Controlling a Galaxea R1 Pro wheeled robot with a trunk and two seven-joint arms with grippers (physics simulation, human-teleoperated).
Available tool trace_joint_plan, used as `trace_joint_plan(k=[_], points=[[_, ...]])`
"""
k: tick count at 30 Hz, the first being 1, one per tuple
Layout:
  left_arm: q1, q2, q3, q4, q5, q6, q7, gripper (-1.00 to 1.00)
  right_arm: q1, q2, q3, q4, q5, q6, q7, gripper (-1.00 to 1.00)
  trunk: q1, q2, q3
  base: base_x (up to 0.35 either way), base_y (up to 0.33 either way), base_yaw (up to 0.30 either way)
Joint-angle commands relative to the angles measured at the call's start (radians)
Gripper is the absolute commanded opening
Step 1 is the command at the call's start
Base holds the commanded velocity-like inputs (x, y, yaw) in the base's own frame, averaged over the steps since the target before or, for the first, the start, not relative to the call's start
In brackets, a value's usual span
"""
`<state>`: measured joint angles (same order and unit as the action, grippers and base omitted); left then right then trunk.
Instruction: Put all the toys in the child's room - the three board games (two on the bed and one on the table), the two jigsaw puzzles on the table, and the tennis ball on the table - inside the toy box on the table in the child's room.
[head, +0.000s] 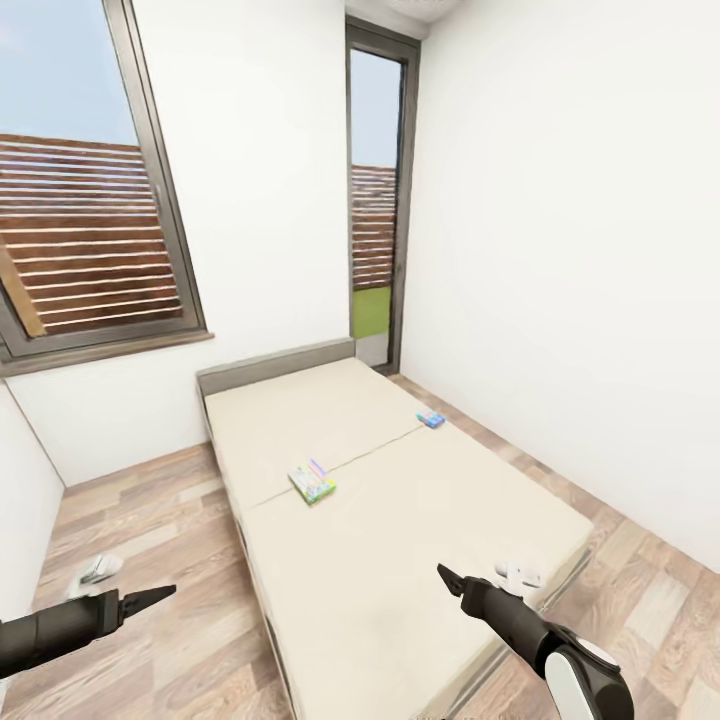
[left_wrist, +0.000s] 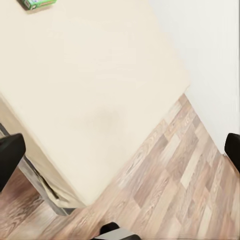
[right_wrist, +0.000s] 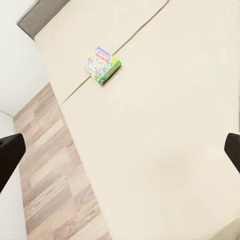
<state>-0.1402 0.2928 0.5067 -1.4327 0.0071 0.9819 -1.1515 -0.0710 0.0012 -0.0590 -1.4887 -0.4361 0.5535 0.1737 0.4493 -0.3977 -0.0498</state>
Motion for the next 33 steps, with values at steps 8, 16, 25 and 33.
trace_joint_plan(k=[8, 16, 25, 33], points=[[-0.001, 0.0, 0.001, 0.0, 0.001, 0.009, -0.004, 1.0, -0.001, 0.001, -0.001, -0.001, -0.003, 0.006, 0.003, 1.0, 0.001, -0.002, 0.001, 0.0, 0.227, -0.278], [-0.001, 0.0, 0.001, 0.0, 0.001, 0.009, -0.004, 1.0, -0.001, 0.002, -0.001, -0.001, -0.003, 0.006, 0.003, 1.0, 0.001, -0.002, 0.005, 0.0, 0.25, -0.278], [-0.001, 0.0, 0.001, 0.0, 0.001, 0.009, -0.004, 1.0, -0.001, 0.002, -0.001, -0.001, -0.003, 0.006, 0.003, 1.0, 0.001, -0.002, 0.009, 0.0, 0.273, -0.278], [-0.001, 0.0, 0.001, 0.0, 0.001, 0.009, -0.004, 1.0, -0.001, 0.002, -0.001, -0.001, -0.003, 0.005, 0.003, 1.0, 0.001, -0.002, 0.012, 0.0, 0.277, -0.278]])
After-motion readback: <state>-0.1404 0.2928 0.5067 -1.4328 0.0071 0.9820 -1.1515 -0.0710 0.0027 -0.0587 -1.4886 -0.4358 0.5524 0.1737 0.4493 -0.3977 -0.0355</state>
